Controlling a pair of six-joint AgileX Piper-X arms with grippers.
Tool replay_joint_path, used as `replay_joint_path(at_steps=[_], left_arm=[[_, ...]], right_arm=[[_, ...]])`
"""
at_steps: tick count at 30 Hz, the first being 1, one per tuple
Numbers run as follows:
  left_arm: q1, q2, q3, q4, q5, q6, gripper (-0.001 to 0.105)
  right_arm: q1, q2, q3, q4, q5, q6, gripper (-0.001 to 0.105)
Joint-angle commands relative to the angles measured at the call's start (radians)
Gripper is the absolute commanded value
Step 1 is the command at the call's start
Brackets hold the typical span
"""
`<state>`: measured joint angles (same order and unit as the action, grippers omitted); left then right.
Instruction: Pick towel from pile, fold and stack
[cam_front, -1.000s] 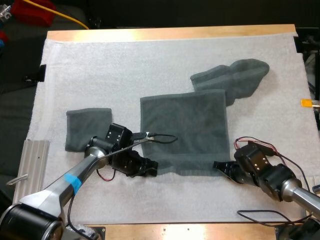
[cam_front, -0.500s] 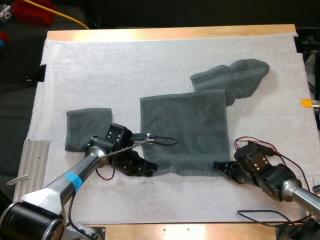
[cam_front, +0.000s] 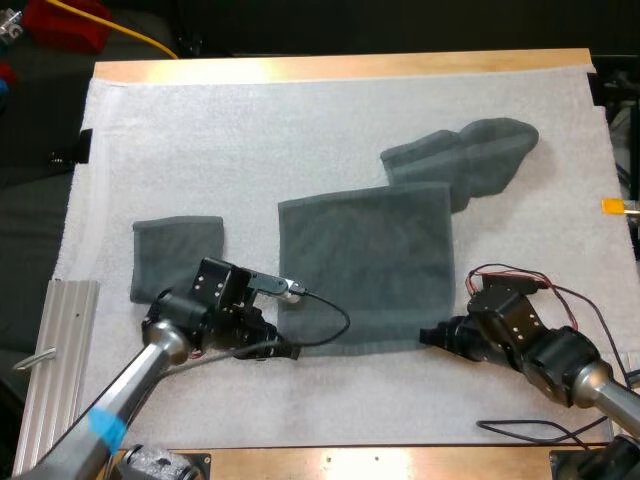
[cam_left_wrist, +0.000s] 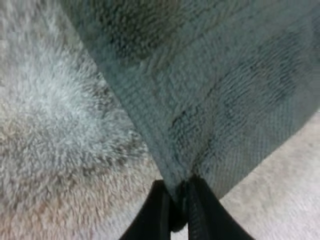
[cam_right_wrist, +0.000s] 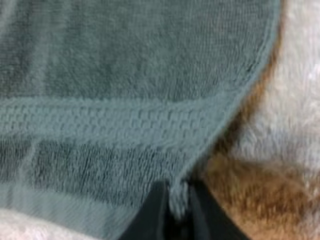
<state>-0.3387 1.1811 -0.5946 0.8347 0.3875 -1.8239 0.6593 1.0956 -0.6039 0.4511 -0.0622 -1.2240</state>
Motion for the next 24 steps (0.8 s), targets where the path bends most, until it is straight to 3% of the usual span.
replay_joint_path(at_steps=[1, 8, 16, 24], left_arm=[[-0.003, -0.020, 0.003, 0.029, -0.016, 0.007, 0.000], [-0.003, -0.092, -0.008, 0.120, 0.032, 0.012, 0.000], [-0.021, -0.190, -0.023, 0.270, 0.036, 0.047, 0.000], [-0.217, -0.292, -0.023, 0.375, -0.017, -0.013, 0.000]], right_arm=[[0.005, -0.015, -0.014, 0.050, 0.006, -0.028, 0.001], [0.087, -0.060, -0.068, 0.211, 0.067, -0.047, 0.001], [0.231, -0.111, -0.120, 0.350, 0.164, -0.031, 0.001], [0.392, -0.131, -0.188, 0.522, 0.222, 0.008, 0.001]])
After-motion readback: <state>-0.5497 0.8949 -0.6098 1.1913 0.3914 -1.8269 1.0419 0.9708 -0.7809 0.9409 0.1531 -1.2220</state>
